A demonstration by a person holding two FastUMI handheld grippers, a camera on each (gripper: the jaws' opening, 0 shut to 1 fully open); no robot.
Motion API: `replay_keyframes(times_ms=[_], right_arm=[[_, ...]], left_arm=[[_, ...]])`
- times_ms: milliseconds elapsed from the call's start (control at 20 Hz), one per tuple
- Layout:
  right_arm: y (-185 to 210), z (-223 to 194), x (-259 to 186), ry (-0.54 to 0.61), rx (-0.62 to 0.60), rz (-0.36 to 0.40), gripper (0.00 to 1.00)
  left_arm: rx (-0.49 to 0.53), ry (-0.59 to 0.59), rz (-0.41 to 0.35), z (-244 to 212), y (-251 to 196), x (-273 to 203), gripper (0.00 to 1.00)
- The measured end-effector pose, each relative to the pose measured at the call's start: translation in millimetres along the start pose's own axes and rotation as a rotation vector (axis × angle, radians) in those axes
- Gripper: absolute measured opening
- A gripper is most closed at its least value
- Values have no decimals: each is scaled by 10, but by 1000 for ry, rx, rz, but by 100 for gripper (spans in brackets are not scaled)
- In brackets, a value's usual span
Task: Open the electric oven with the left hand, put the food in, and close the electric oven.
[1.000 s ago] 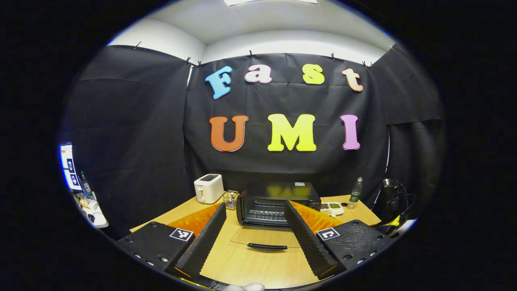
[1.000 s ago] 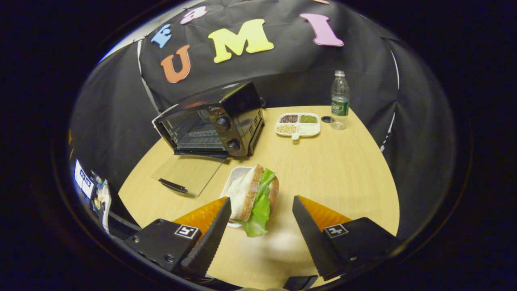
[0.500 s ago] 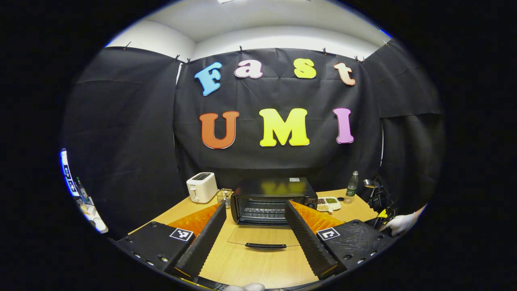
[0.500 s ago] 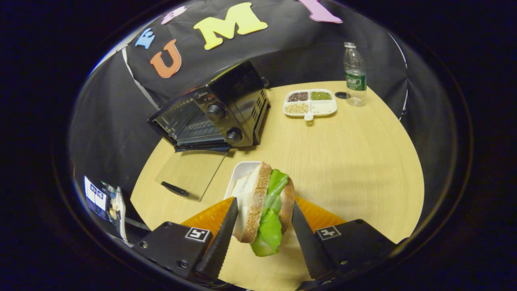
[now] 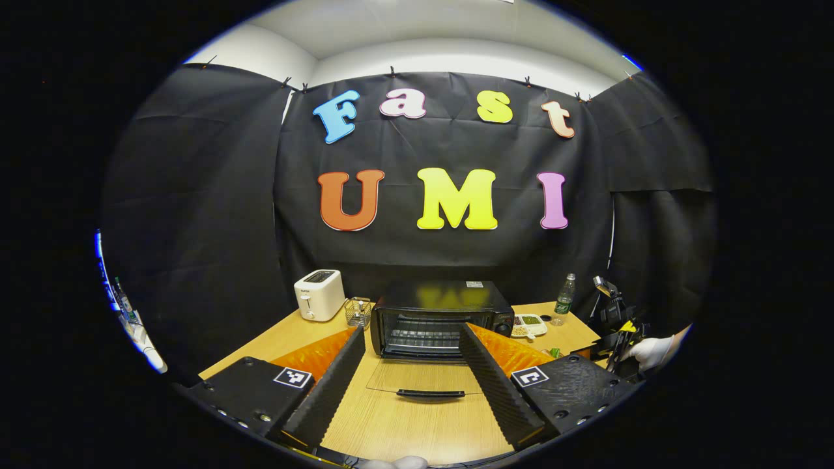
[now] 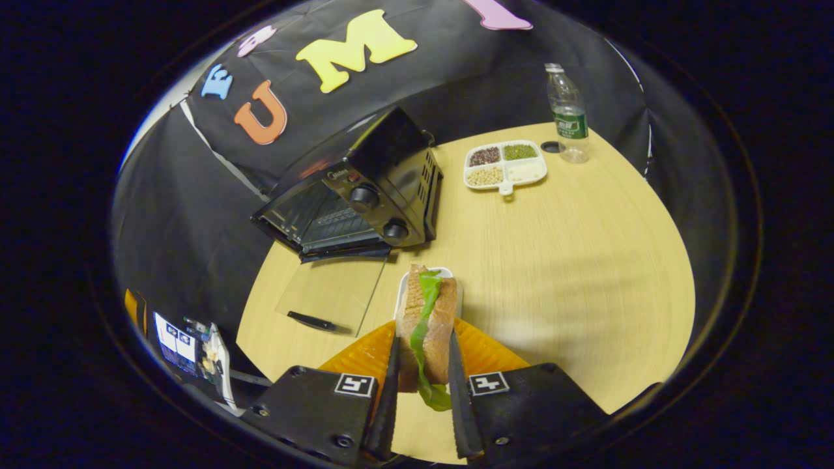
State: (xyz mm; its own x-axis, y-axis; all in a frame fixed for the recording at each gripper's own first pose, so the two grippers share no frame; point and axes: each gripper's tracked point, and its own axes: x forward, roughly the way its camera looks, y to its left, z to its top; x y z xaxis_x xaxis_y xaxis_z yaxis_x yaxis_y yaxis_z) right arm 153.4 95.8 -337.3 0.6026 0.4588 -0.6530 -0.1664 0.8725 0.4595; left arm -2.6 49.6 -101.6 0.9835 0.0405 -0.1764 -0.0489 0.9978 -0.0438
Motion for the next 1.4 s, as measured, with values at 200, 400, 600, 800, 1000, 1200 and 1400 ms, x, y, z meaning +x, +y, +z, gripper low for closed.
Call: replay_keyframes(times_ms=[200, 400, 600, 800, 1000, 1200, 1400], right_arm=[[280, 197, -164, -78, 43, 2, 39], [689, 379, -255, -185, 149, 41, 35], [1162, 427, -87, -291, 313, 109, 35], [1528, 439, 276, -374, 486, 171, 39], [1778, 450, 734, -435, 585, 201, 35], [1906, 602, 1171, -507, 711, 210, 34], [1938, 788, 1509, -574, 792, 194, 34]], left_arm=[[-5, -3, -45, 19, 84, -10, 95], [-12, -1, -94, 6, 183, -9, 95], [6, 14, -148, -26, 270, 9, 95], [20, 27, -179, -54, 362, 49, 95], [51, 40, -199, -95, 425, 114, 95], [72, 60, -225, -162, 425, 161, 95], [83, 83, -252, -238, 405, 197, 95]])
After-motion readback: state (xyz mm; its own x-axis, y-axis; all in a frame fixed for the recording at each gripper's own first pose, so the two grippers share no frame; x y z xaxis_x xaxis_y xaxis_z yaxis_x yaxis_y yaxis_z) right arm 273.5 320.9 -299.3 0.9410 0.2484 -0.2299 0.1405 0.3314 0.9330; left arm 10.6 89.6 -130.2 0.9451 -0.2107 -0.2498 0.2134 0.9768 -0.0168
